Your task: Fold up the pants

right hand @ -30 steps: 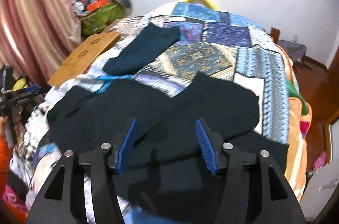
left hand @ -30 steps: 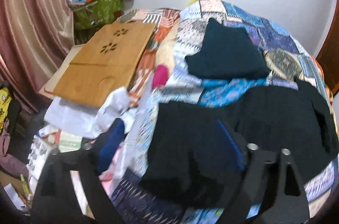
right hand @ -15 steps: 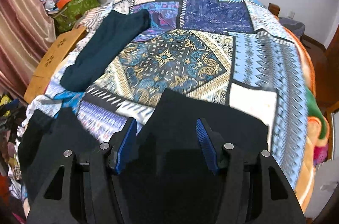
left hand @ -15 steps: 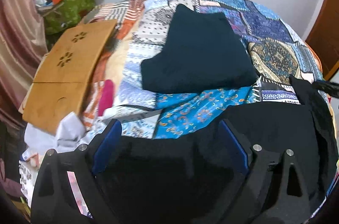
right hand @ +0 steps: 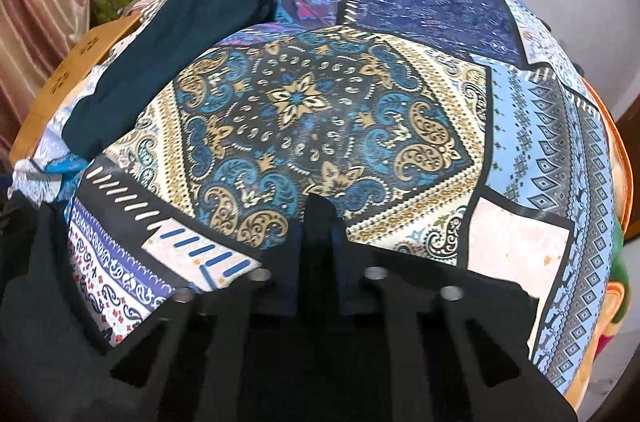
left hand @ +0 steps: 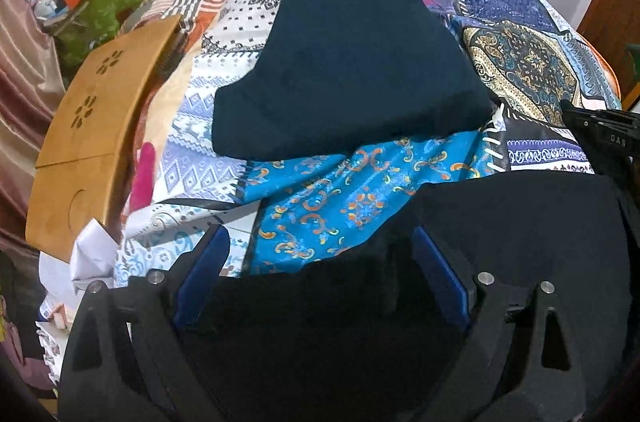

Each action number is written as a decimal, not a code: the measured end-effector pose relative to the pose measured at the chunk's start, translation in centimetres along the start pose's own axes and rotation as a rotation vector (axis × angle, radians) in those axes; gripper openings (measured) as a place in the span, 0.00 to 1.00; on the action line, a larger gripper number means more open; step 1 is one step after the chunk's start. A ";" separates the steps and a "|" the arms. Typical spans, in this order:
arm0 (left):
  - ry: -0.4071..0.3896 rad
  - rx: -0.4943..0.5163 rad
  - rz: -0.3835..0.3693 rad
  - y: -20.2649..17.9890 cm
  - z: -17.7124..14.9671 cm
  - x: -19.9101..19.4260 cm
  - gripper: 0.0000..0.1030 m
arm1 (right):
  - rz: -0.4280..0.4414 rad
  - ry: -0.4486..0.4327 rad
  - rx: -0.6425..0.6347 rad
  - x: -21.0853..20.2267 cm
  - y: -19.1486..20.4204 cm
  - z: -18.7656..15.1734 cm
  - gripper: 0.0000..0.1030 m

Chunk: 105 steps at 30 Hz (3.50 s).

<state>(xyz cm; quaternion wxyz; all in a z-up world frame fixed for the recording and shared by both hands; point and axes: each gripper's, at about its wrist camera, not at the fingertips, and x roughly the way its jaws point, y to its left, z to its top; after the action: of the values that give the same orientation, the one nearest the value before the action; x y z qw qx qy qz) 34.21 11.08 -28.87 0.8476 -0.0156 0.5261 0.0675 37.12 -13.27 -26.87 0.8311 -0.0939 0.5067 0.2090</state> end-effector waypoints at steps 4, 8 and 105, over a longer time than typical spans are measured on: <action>-0.004 0.008 -0.002 -0.7 -0.1 -0.8 0.90 | 0.021 -0.029 0.032 -1.3 -0.4 0.3 0.07; -0.013 0.024 -0.012 -1.6 -0.3 -2.2 0.90 | 0.042 -0.116 0.095 -5.8 -2.0 -0.2 0.07; -0.016 -0.128 0.090 12.6 -11.9 -0.8 0.31 | 0.197 0.071 -0.399 2.6 21.9 3.4 0.05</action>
<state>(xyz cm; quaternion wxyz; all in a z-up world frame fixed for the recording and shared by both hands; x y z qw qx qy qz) 21.59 22.32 -32.87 0.8453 -0.0455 0.5140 0.1389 31.25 8.26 -26.36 0.7533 -0.2139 0.4909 0.3818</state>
